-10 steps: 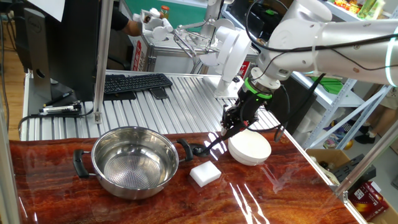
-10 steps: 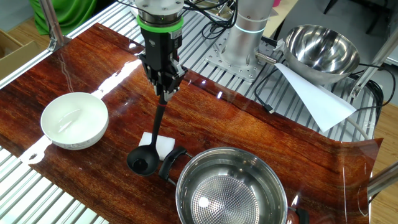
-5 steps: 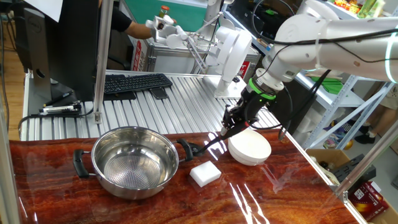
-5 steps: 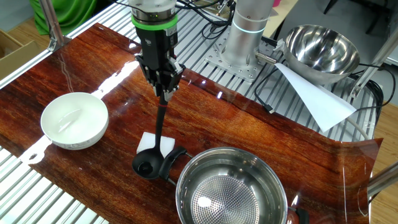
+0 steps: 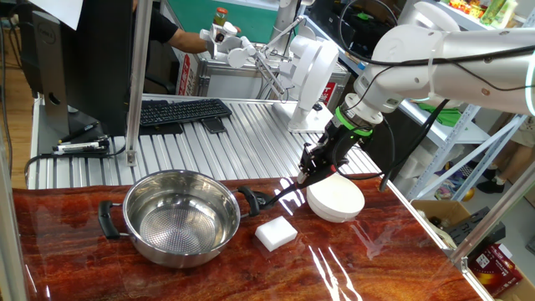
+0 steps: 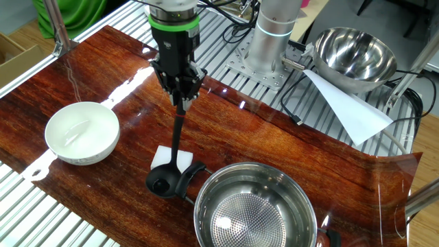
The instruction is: Scoop water with a large spoon from one bowl to another
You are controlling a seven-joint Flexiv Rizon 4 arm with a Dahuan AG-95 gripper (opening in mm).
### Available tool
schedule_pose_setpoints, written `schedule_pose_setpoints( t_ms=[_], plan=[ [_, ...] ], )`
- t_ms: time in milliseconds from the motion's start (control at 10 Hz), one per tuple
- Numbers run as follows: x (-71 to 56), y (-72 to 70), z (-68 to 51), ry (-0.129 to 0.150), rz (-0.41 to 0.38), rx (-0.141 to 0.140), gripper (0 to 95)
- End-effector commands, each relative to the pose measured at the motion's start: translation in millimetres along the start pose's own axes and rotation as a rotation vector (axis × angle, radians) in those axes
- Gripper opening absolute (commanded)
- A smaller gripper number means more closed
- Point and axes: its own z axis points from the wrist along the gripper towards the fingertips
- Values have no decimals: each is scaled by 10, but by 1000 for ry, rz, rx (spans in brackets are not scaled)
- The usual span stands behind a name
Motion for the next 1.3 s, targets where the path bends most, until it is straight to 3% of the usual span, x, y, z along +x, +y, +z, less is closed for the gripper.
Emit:
schedule_pose_setpoints(
  t_ms=[100,800,1100,1300],
  plan=[
    [2,-4,-6,-5,0,-6,0],
    [-4,-1,-4,-25,16,-4,0],
    [-110,36,29,-28,16,1,0],
    [-250,73,55,-23,17,11,0]
  ],
)
